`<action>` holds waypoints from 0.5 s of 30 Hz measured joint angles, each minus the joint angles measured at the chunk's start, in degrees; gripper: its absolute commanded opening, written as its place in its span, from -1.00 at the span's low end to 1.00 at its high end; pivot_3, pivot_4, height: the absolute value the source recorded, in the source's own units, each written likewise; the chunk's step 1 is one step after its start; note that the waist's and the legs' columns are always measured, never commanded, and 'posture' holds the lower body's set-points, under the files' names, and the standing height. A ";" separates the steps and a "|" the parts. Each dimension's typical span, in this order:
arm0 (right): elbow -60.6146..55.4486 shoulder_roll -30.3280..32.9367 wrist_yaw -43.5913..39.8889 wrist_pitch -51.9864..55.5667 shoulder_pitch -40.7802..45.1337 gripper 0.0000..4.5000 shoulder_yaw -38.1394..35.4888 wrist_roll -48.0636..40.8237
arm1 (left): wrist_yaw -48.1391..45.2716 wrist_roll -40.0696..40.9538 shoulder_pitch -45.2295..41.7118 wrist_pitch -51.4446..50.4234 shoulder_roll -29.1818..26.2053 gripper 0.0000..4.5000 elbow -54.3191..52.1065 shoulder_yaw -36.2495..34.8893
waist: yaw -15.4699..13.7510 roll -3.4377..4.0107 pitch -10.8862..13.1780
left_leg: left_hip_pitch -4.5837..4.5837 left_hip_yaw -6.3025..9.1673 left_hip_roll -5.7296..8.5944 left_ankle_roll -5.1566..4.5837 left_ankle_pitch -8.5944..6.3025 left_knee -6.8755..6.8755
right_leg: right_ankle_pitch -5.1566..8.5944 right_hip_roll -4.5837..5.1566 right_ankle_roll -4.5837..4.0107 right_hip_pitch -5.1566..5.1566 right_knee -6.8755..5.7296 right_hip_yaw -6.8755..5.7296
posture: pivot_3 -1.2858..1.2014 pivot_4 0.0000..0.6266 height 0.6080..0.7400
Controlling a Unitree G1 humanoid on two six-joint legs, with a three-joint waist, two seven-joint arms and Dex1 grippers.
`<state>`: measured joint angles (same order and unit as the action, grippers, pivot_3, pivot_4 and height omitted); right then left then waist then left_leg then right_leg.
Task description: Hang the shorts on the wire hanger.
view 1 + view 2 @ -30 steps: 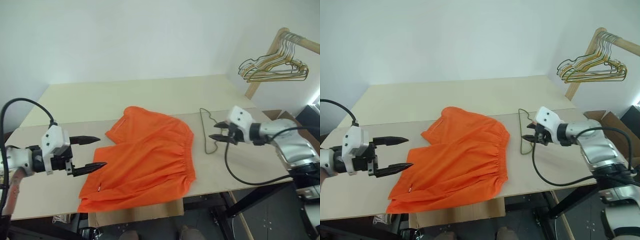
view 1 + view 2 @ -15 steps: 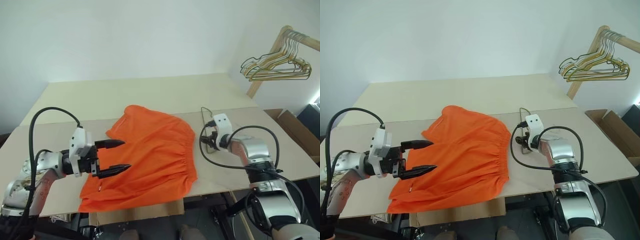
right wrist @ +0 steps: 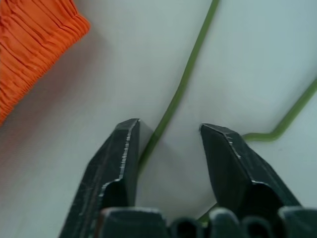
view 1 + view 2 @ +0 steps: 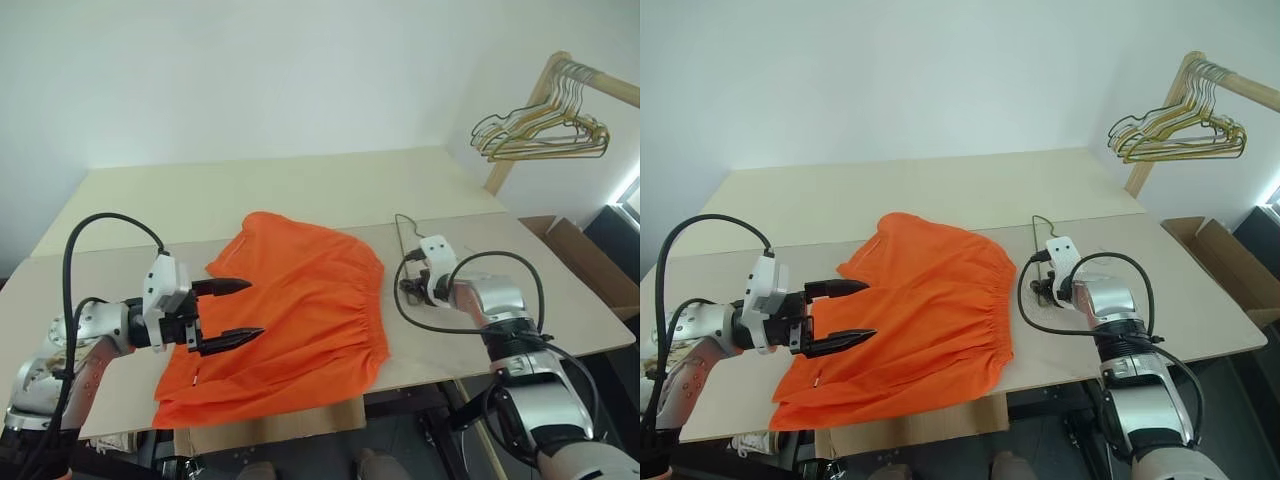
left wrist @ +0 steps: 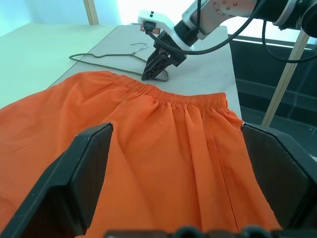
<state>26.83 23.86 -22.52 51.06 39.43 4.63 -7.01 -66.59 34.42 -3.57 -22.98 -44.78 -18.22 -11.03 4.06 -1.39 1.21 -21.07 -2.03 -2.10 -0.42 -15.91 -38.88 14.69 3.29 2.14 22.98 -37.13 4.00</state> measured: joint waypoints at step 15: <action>1.71 -1.25 0.82 -0.86 -0.01 -1.00 0.75 4.83 | 0.39 -1.09 -1.00 1.87 1.07 1.00 0.76 1.25 | -0.04 -0.18 -0.38 | 0.79 0.03 -0.03 0.00 -0.02 0.15 | 0.06 -0.03 0.05 -0.83 0.17 -0.05 | 0.03 -1.00 1.00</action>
<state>28.54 22.61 -21.70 50.20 39.42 5.38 -2.18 -66.20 33.33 -4.58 -21.12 -43.72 -17.46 -9.78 4.02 -1.57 0.82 -20.28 -2.00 -2.13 -0.42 -15.93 -38.73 14.75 3.26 2.19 22.16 -36.96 3.96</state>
